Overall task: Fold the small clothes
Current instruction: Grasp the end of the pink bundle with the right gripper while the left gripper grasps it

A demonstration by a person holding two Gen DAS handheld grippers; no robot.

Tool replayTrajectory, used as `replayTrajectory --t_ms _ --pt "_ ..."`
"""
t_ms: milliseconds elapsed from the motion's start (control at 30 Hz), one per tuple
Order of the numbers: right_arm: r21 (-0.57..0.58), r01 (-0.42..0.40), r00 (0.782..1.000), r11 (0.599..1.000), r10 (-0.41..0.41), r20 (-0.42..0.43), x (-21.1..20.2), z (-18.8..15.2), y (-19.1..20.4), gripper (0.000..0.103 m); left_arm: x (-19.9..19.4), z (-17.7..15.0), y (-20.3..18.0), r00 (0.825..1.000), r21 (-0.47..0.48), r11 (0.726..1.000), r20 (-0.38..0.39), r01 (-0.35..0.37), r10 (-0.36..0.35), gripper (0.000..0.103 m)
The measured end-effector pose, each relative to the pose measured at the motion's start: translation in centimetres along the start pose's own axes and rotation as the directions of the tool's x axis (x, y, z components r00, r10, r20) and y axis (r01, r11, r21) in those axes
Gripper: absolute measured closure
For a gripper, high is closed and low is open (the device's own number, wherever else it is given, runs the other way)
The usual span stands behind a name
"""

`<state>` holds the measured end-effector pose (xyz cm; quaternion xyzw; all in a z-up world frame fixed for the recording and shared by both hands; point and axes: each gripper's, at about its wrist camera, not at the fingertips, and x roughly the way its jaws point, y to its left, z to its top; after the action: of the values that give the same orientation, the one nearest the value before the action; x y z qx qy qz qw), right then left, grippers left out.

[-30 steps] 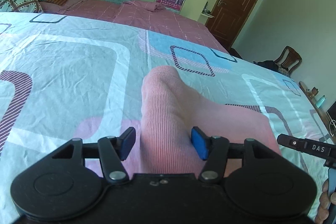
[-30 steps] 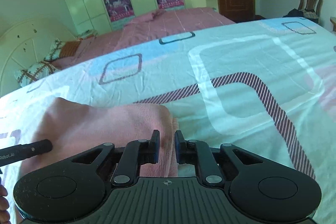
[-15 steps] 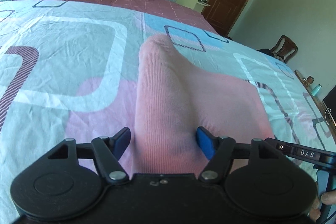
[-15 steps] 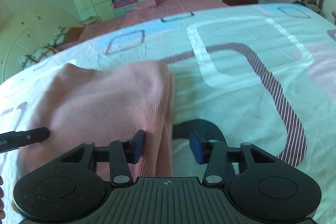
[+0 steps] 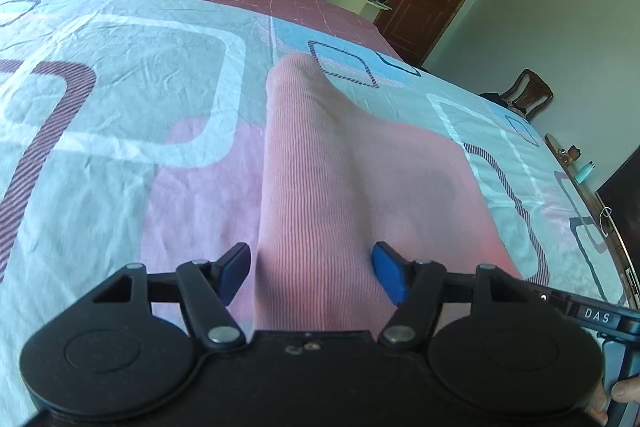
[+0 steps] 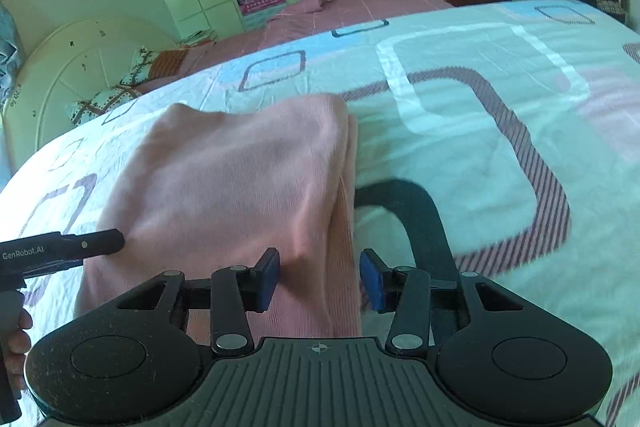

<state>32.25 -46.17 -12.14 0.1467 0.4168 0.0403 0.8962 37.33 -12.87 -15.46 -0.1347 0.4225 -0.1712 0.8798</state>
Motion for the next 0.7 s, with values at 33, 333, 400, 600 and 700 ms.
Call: replayTrajectory --t_ms 33,333,400,600,700 --pt "0.008 0.002 1.0 1.0 -0.002 -0.005 -0.2 -0.5 -0.2 0.058 0.0 -0.3 0.1 1.0 -0.005 1.0 -0.002 -0.001 0.001 0.036" --pt "-0.004 0.009 1.0 1.0 -0.009 -0.025 -0.5 -1.5 -0.7 0.057 0.0 -0.2 -0.3 1.0 -0.022 1.0 -0.002 -0.017 0.017 0.032" --pt "0.008 -0.023 0.999 1.0 0.023 -0.023 -0.9 -1.2 -0.8 0.057 -0.1 0.1 -0.4 1.0 -0.033 0.999 -0.002 -0.018 0.018 0.029" --pt "0.091 -0.065 0.997 0.994 0.069 -0.036 0.4 0.4 -1.8 0.057 0.7 1.3 -0.8 1.0 -0.038 0.999 -0.003 -0.02 0.02 0.025" --pt "0.107 -0.079 0.996 0.991 0.084 -0.043 1.5 1.4 -1.9 0.027 1.7 1.8 -1.2 1.0 -0.025 0.999 -0.019 -0.024 0.024 0.024"
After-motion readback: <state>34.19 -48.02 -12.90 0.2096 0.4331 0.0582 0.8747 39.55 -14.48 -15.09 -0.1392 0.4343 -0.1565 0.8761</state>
